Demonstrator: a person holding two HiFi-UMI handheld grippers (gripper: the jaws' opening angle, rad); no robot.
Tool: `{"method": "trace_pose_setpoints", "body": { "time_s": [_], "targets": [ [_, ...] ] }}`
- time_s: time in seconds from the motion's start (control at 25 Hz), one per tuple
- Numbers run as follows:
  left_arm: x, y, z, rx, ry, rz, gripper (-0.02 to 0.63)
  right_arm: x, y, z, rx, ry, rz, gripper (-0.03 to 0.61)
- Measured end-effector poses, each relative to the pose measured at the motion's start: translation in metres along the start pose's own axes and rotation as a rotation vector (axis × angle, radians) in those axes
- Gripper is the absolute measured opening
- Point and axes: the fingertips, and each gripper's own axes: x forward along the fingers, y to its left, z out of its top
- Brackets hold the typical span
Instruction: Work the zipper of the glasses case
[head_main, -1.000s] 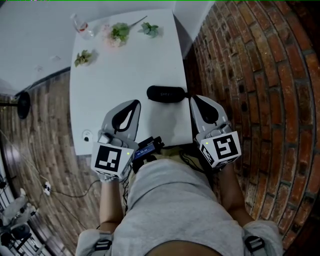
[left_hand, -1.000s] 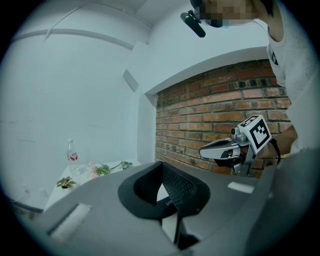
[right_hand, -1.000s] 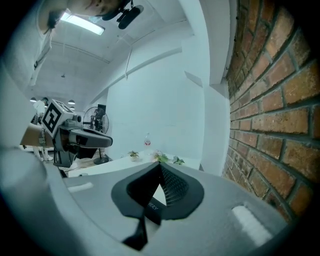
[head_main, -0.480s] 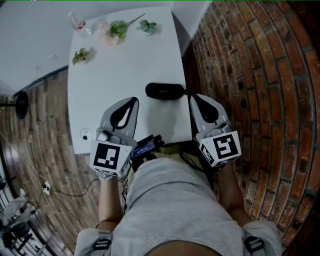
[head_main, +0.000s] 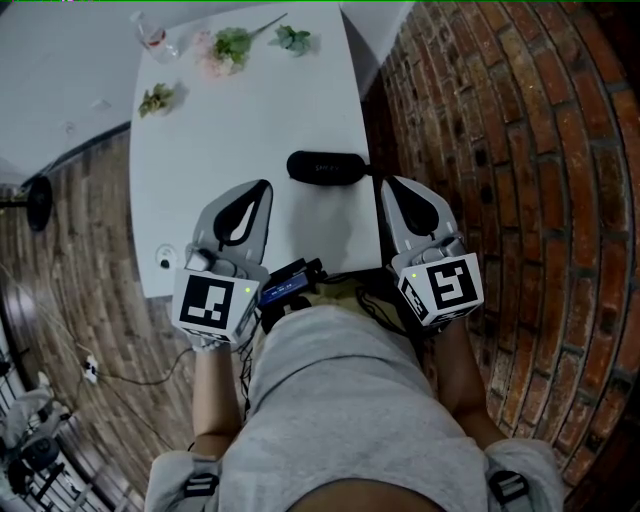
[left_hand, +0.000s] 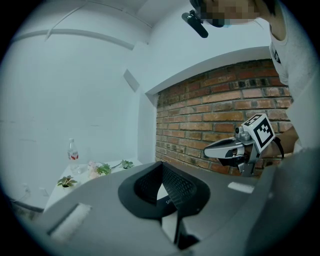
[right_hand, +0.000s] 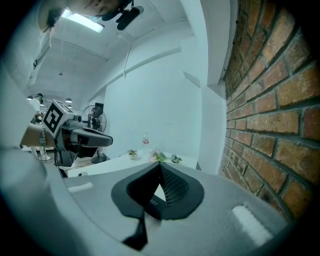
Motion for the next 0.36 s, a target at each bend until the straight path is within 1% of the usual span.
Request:
{"method": "trace_pose_setpoints", "body": {
  "time_s": [0.36],
  "targets": [
    [0.0010, -0.0019, 0.0002, 0.008, -0.004, -0.003, 0.012, -0.0020, 0.0013, -0.0019, -0.007, 0.001, 0.002, 0.002]
  ]
}}
